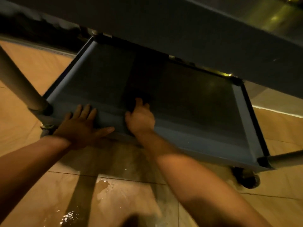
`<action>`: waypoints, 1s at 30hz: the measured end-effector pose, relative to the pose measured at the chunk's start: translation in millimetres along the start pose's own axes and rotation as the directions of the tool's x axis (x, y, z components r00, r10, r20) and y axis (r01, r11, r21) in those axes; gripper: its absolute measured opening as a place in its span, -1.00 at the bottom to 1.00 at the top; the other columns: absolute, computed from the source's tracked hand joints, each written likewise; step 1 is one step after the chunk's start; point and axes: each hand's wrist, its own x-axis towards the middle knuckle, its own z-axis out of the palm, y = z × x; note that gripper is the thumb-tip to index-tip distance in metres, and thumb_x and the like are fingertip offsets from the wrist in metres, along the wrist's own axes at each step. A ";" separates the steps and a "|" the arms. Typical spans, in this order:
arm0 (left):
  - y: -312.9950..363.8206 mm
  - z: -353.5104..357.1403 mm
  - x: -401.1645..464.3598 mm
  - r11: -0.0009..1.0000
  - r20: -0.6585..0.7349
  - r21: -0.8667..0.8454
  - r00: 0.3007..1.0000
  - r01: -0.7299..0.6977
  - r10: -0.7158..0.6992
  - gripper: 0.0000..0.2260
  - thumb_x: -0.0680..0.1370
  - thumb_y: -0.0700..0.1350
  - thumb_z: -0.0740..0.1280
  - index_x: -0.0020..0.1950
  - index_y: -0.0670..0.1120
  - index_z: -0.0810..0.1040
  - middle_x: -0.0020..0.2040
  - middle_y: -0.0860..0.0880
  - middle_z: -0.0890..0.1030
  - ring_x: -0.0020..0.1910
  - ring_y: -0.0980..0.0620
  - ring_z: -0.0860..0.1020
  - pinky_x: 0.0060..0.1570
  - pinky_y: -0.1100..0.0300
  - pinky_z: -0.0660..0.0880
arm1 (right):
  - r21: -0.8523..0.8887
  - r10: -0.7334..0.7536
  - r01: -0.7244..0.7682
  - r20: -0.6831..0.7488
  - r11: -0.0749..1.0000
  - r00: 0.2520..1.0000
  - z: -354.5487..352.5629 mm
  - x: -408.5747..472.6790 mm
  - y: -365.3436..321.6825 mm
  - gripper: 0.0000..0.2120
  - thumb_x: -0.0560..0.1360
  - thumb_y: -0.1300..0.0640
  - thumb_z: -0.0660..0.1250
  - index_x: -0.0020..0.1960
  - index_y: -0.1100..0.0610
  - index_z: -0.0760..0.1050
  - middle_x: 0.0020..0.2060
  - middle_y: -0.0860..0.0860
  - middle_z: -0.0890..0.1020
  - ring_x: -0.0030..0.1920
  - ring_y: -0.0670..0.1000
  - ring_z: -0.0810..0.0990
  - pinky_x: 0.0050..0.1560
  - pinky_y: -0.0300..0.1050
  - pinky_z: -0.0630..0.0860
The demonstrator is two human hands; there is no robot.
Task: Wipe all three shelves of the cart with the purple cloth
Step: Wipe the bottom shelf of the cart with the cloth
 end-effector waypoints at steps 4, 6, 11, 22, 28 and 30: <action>-43.8 -21.4 -6.5 0.995 -0.114 0.095 0.993 -0.022 0.033 0.15 0.26 0.68 -0.28 0.63 -0.05 0.08 0.63 -0.14 0.11 0.60 -0.20 0.05 0.56 -0.19 0.03 | -0.007 0.190 -0.196 -0.203 0.981 0.961 -32.1 37.2 60.9 -0.37 0.58 -0.08 0.30 0.57 0.06 0.19 0.46 0.24 0.35 0.35 0.31 0.49 0.20 0.10 0.49; -51.1 -20.7 -14.7 0.976 -0.029 0.211 0.998 -0.044 0.051 0.19 0.21 0.67 -0.34 0.64 -0.06 -0.01 0.65 -0.16 0.04 0.61 -0.21 0.00 0.57 -0.19 -0.02 | 0.061 0.306 -0.300 -0.201 0.952 0.930 -36.1 50.8 74.9 -0.29 0.59 -0.07 0.30 0.61 0.16 0.11 0.55 0.28 0.22 0.51 0.32 0.28 0.43 0.15 0.30; -31.3 1.7 -14.3 0.989 -0.074 0.140 0.997 0.043 -0.033 0.19 0.20 0.68 -0.25 0.64 -0.06 -0.17 0.66 -0.14 -0.11 0.62 -0.18 -0.12 0.56 -0.13 -0.17 | 0.107 0.244 -0.224 -0.248 0.969 0.938 -6.1 45.7 32.7 -0.30 0.51 0.14 0.34 0.58 0.21 0.17 0.45 0.32 0.34 0.40 0.34 0.35 0.42 0.10 0.24; -43.2 8.9 -15.0 0.997 -0.163 0.078 0.987 0.025 -0.012 0.19 0.19 0.67 -0.41 0.57 -0.13 -0.35 0.61 -0.20 -0.29 0.58 -0.14 -0.29 0.51 -0.05 -0.28 | 0.248 -0.063 0.062 -0.005 0.967 0.998 50.8 2.3 -127.9 -0.42 0.52 0.13 0.32 0.51 0.17 0.27 0.39 0.24 0.42 0.31 0.28 0.45 0.25 0.08 0.39; -41.7 15.7 -13.8 0.999 -0.226 -0.017 0.973 0.037 -0.040 0.19 0.27 0.70 -0.18 0.62 -0.12 -0.23 0.64 -0.14 -0.20 0.55 -0.03 -0.28 0.49 0.00 -0.30 | -0.068 0.039 -0.049 -0.141 0.996 0.989 -8.0 60.9 -11.3 -0.30 0.60 -0.09 0.26 0.64 -0.08 0.03 0.55 0.15 0.29 0.50 0.24 0.31 0.47 0.11 0.26; -39.9 15.0 -15.2 0.999 -0.230 -0.015 0.972 0.041 -0.043 0.18 0.28 0.70 -0.19 0.62 -0.11 -0.23 0.64 -0.15 -0.19 0.56 -0.05 -0.27 0.48 -0.01 -0.30 | -0.071 0.143 -0.151 -0.107 0.986 0.984 -1.0 63.5 0.5 -0.28 0.59 -0.10 0.27 0.64 -0.04 0.01 0.52 0.24 0.26 0.47 0.30 0.31 0.43 0.13 0.28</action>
